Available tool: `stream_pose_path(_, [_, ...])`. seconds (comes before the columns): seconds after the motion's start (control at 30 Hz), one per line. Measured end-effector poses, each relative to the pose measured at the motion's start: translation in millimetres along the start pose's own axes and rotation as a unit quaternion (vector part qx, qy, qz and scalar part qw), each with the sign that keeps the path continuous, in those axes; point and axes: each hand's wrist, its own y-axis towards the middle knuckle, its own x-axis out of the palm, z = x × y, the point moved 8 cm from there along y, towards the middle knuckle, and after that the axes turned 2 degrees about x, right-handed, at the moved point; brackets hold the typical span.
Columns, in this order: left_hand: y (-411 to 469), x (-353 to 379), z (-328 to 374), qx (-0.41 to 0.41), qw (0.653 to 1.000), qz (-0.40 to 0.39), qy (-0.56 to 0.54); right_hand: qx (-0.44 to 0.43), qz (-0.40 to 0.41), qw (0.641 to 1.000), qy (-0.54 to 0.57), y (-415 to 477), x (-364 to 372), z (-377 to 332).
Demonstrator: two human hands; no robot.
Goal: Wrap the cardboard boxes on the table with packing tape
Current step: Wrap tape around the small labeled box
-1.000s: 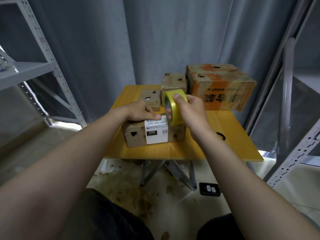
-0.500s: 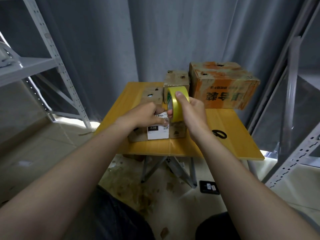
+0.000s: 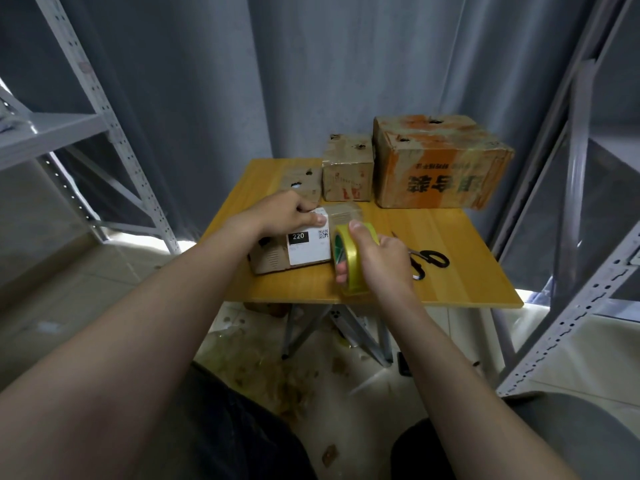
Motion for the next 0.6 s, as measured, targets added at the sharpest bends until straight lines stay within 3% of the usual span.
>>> stream_pose_path(0.13, [3.4,-0.7,-6.0,-0.010,1.000,-0.003,-0.012,0.022,-0.006,1.000,0.008,-1.7,1.5,14.6])
stream_pose_path(0.43, [24.5,-6.8,-29.0,-0.065,0.998,-0.018,0.003,-0.018,-0.053,0.998,-0.005,20.1,10.8,-8.8])
stream_pose_path(0.6, [33.6,-14.1,-32.9,-0.080,0.990,0.105,0.045,-0.036,-0.034,0.999,0.019,46.3,16.1,-24.3])
